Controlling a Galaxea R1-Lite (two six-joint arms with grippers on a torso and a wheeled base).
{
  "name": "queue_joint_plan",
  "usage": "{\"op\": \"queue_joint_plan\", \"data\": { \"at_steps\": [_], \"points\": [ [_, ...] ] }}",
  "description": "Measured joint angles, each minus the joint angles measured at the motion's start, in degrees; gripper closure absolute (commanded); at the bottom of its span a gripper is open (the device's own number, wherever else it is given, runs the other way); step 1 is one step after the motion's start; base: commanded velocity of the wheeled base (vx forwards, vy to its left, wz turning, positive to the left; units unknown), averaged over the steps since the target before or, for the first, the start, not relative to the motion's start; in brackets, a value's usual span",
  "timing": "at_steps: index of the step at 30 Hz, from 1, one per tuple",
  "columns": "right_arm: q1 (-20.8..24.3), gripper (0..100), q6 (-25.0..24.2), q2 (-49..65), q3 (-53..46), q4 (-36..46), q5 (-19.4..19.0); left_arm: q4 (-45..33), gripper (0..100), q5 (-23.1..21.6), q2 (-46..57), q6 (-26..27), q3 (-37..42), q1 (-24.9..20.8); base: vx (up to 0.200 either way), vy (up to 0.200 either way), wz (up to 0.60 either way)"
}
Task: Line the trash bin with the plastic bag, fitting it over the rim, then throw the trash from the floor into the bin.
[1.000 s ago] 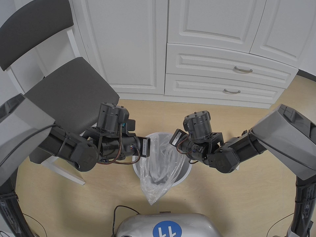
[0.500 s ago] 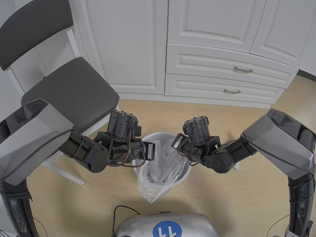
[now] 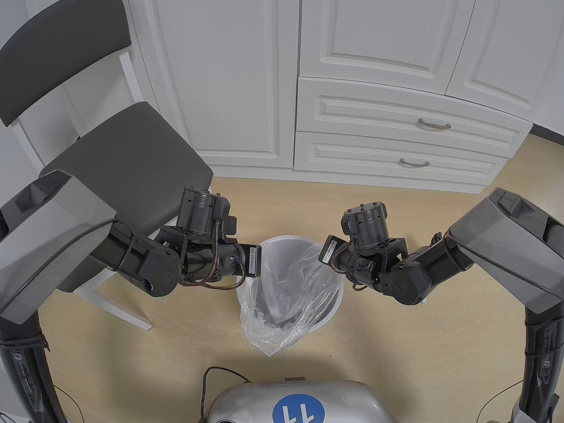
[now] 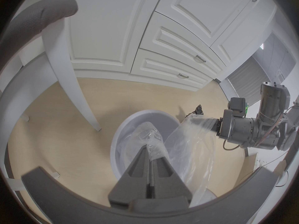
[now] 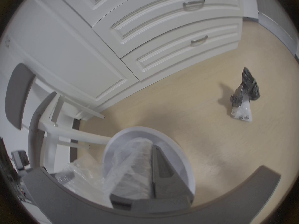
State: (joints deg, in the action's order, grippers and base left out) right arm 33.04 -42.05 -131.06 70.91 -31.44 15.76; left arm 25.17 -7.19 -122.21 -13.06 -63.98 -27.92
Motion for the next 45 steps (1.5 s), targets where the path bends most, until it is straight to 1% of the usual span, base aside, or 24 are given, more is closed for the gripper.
{"op": "queue_joint_plan", "data": {
  "at_steps": [4, 6, 8, 12, 14, 17, 21, 26, 31, 42, 45],
  "points": [
    [-0.5, 100, 5.2, 2.3, -3.3, 0.0, 0.1, -2.5, 100, 0.2, 1.8, 0.6, 0.9, -1.2, 0.000, 0.000, 0.00],
    [-0.5, 100, 8.0, 3.4, -5.3, 0.1, 0.2, -3.5, 100, 2.0, 2.8, 2.3, 1.5, -2.0, 0.000, 0.000, 0.00],
    [-0.7, 100, 9.7, 4.4, -6.8, 0.0, 0.3, -3.9, 100, 5.2, 3.5, 4.2, 2.1, -2.6, 0.000, 0.000, 0.00],
    [-1.1, 100, 13.4, 5.8, -9.4, -0.1, 0.9, -4.0, 100, 14.0, 4.4, 8.7, 3.3, -3.3, 0.000, 0.000, 0.00],
    [-1.4, 100, 15.9, 6.2, -10.6, -0.3, 1.6, -4.0, 100, 17.6, 4.7, 11.2, 4.0, -3.4, 0.000, 0.000, 0.00],
    [-1.8, 100, 20.7, 6.8, -12.9, -0.6, 3.7, -4.0, 100, 20.2, 5.1, 15.2, 5.7, -3.5, 0.000, 0.000, 0.00],
    [-2.3, 100, 24.5, 7.2, -15.8, -1.8, 6.9, -4.0, 100, 21.3, 6.0, 19.2, 8.2, -3.3, 0.000, 0.000, 0.00],
    [-2.6, 100, 29.2, 7.5, -19.3, -4.5, 8.6, -4.1, 100, 23.1, 6.8, 21.8, 10.2, -2.5, 0.000, 0.000, 0.00],
    [-2.6, 100, 33.2, 8.3, -22.9, -6.0, 10.4, -4.1, 100, 23.5, 8.4, 25.4, 12.7, -1.6, 0.000, 0.000, 0.00],
    [-1.9, 100, 40.9, 13.8, -31.7, -6.4, 10.9, -4.5, 100, 22.8, 12.9, 34.2, 19.5, -0.7, 0.000, 0.000, 0.00],
    [-1.8, 100, 42.6, 15.6, -33.7, -6.3, 10.9, -4.5, 100, 22.0, 14.2, 35.6, 20.9, -0.7, 0.000, 0.000, 0.00]
  ]
}}
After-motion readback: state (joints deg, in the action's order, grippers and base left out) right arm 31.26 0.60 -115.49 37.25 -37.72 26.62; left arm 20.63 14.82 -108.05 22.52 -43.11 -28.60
